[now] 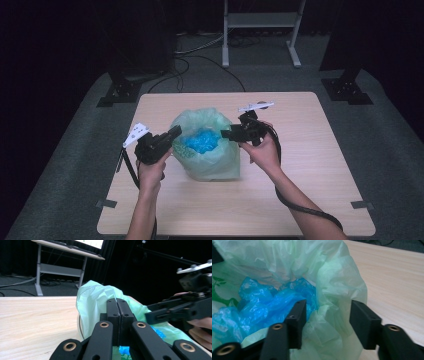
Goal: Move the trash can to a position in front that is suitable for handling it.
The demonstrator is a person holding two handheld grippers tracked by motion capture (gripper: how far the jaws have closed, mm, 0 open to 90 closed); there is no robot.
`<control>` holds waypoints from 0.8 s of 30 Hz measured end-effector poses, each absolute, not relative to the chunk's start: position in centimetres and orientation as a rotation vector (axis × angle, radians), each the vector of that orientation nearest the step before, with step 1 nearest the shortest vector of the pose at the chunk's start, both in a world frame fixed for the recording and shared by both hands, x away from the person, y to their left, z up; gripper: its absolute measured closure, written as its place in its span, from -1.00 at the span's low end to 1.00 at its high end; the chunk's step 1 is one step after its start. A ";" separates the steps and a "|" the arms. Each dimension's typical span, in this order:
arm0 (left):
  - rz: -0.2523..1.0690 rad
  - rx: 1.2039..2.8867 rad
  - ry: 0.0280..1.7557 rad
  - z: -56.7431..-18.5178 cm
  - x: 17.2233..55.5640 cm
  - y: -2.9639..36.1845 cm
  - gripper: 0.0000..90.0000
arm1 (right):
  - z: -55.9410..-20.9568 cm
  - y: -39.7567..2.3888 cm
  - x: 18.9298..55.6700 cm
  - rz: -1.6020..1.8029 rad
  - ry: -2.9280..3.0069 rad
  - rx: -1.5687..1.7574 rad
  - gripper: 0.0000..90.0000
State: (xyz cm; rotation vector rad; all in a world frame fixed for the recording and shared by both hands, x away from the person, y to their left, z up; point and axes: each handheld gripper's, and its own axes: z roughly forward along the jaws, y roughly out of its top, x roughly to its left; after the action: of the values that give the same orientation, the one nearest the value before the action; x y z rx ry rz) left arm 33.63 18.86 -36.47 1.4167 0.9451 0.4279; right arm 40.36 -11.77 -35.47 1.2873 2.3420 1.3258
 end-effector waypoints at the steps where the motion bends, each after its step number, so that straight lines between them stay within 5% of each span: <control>1: 0.428 1.417 0.945 -36.5 33.6 18.9 1.00 | -35.5 -11.8 40.4 1.342 2.338 1.301 0.27; 9: 0.393 1.367 0.953 -36.5 33.7 19.6 1.00 | -34.8 -11.4 40.0 1.340 2.284 1.293 0.71; 24: 0.398 1.346 0.941 -36.2 33.4 19.5 1.00 | -33.3 -11.4 39.2 1.376 2.139 1.240 0.94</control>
State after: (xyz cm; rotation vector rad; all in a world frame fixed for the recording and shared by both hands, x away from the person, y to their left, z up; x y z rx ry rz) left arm 33.39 19.47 -36.19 1.3458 0.9415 0.3978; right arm 39.18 -11.40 -33.30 1.2400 2.1386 1.3763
